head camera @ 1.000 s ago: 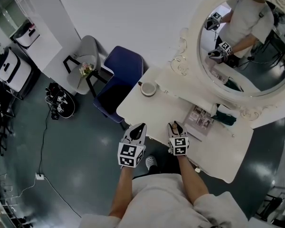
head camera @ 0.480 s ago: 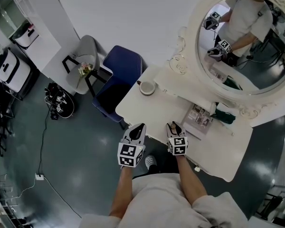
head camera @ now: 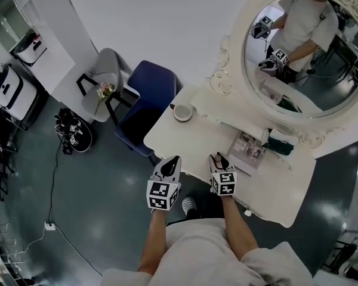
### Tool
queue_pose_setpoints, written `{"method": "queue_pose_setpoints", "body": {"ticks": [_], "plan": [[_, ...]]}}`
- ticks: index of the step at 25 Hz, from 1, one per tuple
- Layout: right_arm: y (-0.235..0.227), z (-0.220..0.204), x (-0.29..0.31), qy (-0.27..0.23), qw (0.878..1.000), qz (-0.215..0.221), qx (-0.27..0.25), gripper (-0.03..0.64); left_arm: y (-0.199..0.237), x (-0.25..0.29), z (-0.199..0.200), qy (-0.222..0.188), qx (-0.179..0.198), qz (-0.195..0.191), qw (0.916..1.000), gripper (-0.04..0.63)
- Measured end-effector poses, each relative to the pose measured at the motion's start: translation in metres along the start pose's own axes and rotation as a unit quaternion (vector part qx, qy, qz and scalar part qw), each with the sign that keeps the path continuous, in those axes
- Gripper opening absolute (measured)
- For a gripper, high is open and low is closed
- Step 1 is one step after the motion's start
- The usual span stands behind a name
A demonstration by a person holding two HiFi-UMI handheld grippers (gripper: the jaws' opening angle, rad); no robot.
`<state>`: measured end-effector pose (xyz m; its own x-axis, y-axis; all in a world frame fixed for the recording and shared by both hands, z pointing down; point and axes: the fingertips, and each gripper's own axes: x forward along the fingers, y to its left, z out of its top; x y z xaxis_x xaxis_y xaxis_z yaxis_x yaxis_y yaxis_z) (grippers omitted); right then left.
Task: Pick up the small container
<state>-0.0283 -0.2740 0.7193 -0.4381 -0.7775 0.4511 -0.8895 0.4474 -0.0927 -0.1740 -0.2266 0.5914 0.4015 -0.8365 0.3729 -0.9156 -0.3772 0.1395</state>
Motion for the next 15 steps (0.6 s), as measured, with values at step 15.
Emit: {"method": "queue_pose_setpoints", "body": {"ticks": [15], "plan": [[0.004, 0.041, -0.025, 0.005, 0.998, 0.055, -0.021, 0.132, -0.005, 0.005, -0.006, 0.008, 0.007, -0.013, 0.9999, 0.029]]}}
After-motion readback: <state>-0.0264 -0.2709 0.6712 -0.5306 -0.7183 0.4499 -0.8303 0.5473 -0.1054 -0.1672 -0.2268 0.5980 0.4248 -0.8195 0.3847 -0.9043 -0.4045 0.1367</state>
